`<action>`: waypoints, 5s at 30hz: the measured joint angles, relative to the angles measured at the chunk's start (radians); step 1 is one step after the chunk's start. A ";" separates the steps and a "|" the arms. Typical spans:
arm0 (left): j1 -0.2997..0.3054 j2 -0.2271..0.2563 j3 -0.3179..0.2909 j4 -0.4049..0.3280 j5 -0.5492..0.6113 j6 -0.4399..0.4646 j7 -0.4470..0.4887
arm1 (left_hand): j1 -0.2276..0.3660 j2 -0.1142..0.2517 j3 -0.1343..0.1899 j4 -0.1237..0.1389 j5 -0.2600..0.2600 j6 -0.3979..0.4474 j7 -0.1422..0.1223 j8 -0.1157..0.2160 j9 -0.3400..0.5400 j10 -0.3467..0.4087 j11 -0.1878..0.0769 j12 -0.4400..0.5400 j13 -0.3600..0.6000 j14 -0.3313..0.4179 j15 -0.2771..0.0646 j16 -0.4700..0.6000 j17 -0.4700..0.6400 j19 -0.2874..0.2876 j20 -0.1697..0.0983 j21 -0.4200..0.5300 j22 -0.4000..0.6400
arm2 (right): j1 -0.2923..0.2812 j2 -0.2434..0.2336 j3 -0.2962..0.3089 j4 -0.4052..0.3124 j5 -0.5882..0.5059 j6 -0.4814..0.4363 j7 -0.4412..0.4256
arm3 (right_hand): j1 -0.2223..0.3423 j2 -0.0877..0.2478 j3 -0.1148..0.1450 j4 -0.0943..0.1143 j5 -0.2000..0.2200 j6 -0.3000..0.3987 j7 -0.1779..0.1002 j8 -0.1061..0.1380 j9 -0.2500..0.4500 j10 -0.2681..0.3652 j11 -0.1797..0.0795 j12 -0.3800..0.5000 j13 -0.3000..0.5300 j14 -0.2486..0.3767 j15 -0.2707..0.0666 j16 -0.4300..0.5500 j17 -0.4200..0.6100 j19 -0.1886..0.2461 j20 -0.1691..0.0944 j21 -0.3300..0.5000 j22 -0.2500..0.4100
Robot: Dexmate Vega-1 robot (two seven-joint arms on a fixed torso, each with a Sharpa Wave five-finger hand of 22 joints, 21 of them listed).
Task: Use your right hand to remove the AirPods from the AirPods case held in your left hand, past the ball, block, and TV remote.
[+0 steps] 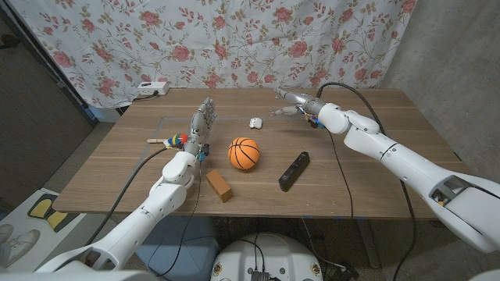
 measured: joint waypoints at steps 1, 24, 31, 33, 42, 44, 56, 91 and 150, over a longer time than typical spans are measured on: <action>0.001 0.000 0.000 0.000 0.000 0.000 0.000 | 0.000 0.000 0.000 0.000 0.000 0.000 0.000 0.000 0.000 0.000 0.000 0.000 0.000 0.000 0.000 0.000 0.000 0.000 0.000 0.000 0.000 | 0.001 0.001 0.000 0.001 -0.001 0.001 0.004 | -0.002 -0.002 -0.003 0.003 0.000 0.000 0.000 0.000 0.000 0.000 0.000 0.000 0.000 0.000 0.000 0.000 0.000 0.000 0.000 0.000 0.000; 0.020 -0.001 -0.003 -0.019 0.002 -0.005 0.014 | 0.004 0.004 0.000 0.000 0.000 0.000 0.000 0.000 0.000 0.000 0.000 0.000 0.000 0.000 0.000 0.000 0.000 0.000 0.000 0.000 0.000 | 0.051 0.042 -0.029 0.071 0.009 0.048 0.060 | -0.072 -0.014 -0.026 0.037 0.000 -0.002 -0.002 0.004 0.000 0.018 0.003 0.008 0.014 0.000 0.000 0.007 0.009 -0.002 -0.002 0.000 0.000; 0.025 -0.001 -0.004 -0.022 0.002 -0.006 0.016 | 0.004 0.004 0.000 0.000 0.000 0.000 0.000 0.000 0.000 0.000 0.000 0.000 0.000 0.000 0.000 0.000 0.000 0.000 0.000 0.000 0.000 | 0.062 0.056 -0.037 0.086 0.013 0.052 0.080 | -0.073 -0.014 -0.026 0.037 0.000 0.002 0.002 0.004 0.000 0.012 0.020 0.008 0.019 -0.005 0.005 0.007 0.006 -0.002 -0.002 0.000 0.000; 0.026 -0.001 -0.004 -0.024 0.002 -0.006 0.017 | 0.004 0.004 0.000 0.000 0.000 0.000 0.000 0.000 -0.002 0.000 0.000 0.000 0.000 0.000 0.000 0.000 0.000 0.000 0.000 0.000 0.000 | 0.067 0.060 -0.041 0.091 0.013 0.052 0.084 | -0.077 -0.019 -0.026 0.037 0.000 0.002 0.002 0.004 0.000 0.012 0.020 0.008 0.019 -0.004 0.004 0.007 0.007 -0.002 -0.002 0.000 0.000; 0.028 0.000 -0.005 -0.026 0.003 -0.006 0.017 | 0.004 0.004 0.000 0.000 0.000 0.000 0.000 0.000 -0.002 0.000 0.000 0.000 0.000 0.000 0.000 0.000 0.000 0.000 0.000 0.000 0.000 | 0.081 0.076 -0.054 0.107 0.004 0.048 0.100 | -0.077 -0.019 -0.026 0.037 0.000 0.002 0.002 0.004 0.000 0.012 0.020 0.008 0.023 -0.001 0.001 0.007 0.006 -0.008 0.004 0.000 0.000; 0.029 0.000 -0.005 -0.026 0.003 -0.006 0.016 | 0.004 0.004 -0.003 -0.003 0.000 0.000 0.000 0.000 -0.002 0.000 0.000 0.000 0.000 0.000 0.000 0.000 0.000 0.002 -0.002 0.000 0.000 | 0.085 0.081 -0.058 0.112 -0.002 0.046 0.104 | -0.077 -0.019 -0.026 0.037 0.000 0.002 0.002 0.004 0.000 0.012 0.020 0.008 0.023 -0.001 0.001 0.007 0.006 -0.008 0.004 0.000 0.000; 0.028 -0.004 -0.005 -0.021 -0.001 -0.009 0.011 | 0.004 0.004 -0.006 0.000 0.000 0.000 0.000 0.000 -0.002 0.000 0.000 0.000 0.000 0.000 0.000 0.000 0.000 0.002 -0.002 0.000 0.000 | 0.099 0.100 -0.073 0.135 -0.025 0.035 0.107 | -0.078 -0.019 -0.023 0.040 0.000 0.002 0.002 0.004 0.000 0.007 0.025 0.008 0.028 -0.001 0.001 0.007 0.006 -0.012 -0.001 0.000 0.000; 0.037 -0.012 -0.003 -0.012 -0.013 -0.017 0.006 | 0.004 0.004 -0.008 0.003 0.000 0.000 0.000 0.000 -0.002 0.000 0.000 0.000 0.000 0.000 0.000 0.000 0.000 0.002 -0.002 0.000 0.000 | 0.135 0.152 -0.114 0.199 -0.081 0.025 0.102 | -0.075 -0.006 -0.012 0.031 0.000 0.002 0.002 0.011 0.002 0.020 0.030 0.016 0.046 -0.005 0.005 0.007 0.007 -0.009 0.002 0.000 0.000; 0.061 -0.008 -0.005 -0.046 -0.004 -0.014 0.024 | 0.004 0.004 -0.008 0.003 0.000 0.000 0.000 0.000 -0.002 0.000 0.000 -0.004 0.000 0.000 0.000 0.000 0.000 0.002 -0.002 0.000 0.000 | 0.174 0.209 -0.151 0.312 -0.140 0.015 0.102 | 0.015 0.036 0.066 -0.010 0.009 0.000 -0.030 0.011 0.005 0.014 0.014 0.032 0.123 -0.023 0.034 0.016 0.009 -0.027 0.031 0.000 0.000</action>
